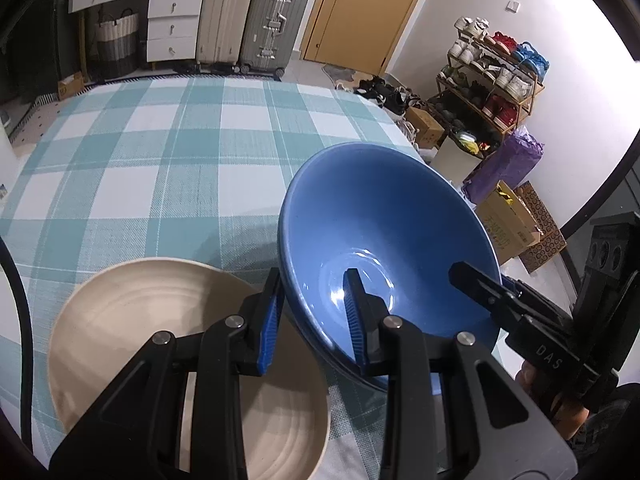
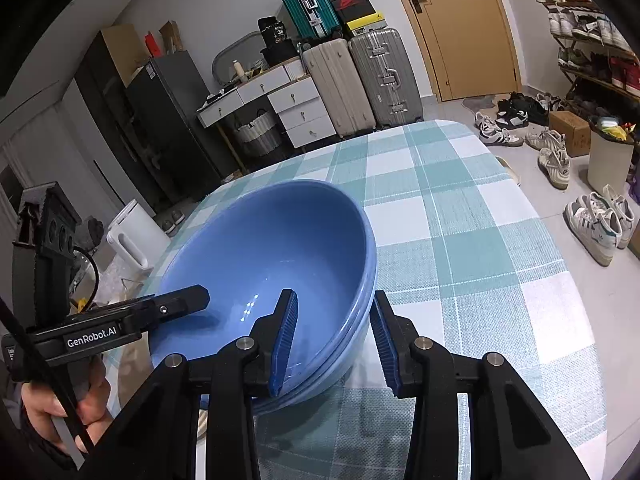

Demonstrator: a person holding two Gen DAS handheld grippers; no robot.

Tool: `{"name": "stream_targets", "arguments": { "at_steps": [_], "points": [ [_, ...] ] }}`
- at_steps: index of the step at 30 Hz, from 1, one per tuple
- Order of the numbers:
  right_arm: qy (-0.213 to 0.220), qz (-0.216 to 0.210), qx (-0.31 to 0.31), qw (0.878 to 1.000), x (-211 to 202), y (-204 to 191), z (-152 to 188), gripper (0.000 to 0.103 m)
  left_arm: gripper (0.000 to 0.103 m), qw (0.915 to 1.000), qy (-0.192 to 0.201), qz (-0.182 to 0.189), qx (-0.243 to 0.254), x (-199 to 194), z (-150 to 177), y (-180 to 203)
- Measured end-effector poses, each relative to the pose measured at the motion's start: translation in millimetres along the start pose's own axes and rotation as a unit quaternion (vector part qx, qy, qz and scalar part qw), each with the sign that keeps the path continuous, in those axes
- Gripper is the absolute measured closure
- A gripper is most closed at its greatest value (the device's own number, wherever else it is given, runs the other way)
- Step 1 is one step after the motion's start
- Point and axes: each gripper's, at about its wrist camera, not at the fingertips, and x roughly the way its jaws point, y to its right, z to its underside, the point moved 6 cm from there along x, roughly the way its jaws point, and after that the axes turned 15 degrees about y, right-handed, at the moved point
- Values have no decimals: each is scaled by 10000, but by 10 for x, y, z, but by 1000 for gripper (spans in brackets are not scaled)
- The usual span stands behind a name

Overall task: Organize plates and bowls
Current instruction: 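Close both grippers on the rim of the three-bowl stack, then lift the bowl stack with both grippers and carry it over the cream plates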

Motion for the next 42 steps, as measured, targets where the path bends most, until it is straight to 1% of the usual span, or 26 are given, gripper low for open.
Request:
{"name": "stream_targets", "arguments": {
  "at_steps": [6, 12, 16, 22, 27, 32, 37, 42],
  "points": [
    [97, -18, -105, 9999, -80, -97, -48, 64, 76, 9998, 208, 5, 34, -225, -90, 40],
    [289, -48, -271, 9992, -221, -262, -143, 64, 76, 9993, 364, -23, 44, -472, -149, 43],
    [410, -72, -400, 9983, -323, -403, -197, 64, 76, 9988, 483, -48, -2, -656, -178, 1],
    [416, -152, -536, 9976, -383, -664, -219, 64, 76, 9975, 689, -154, -82, -986, -214, -120],
    [435, -264, -667, 9965, -402, -903, -226, 64, 76, 9964, 790, -267, -126, -1252, -219, -302],
    [367, -451, -709, 9958, -313, -1140, -179, 64, 76, 9950, 872, -454, -173, -1439, -203, -565],
    [227, -615, -782, 9948, -170, -1379, -55, 64, 76, 9936, 882, -636, -300, -1566, -83, -898],
    [62, -693, -906, 9935, -20, -1582, 124, 64, 76, 9929, 830, -760, -375, -1600, 74, -1168]
  ]
}}
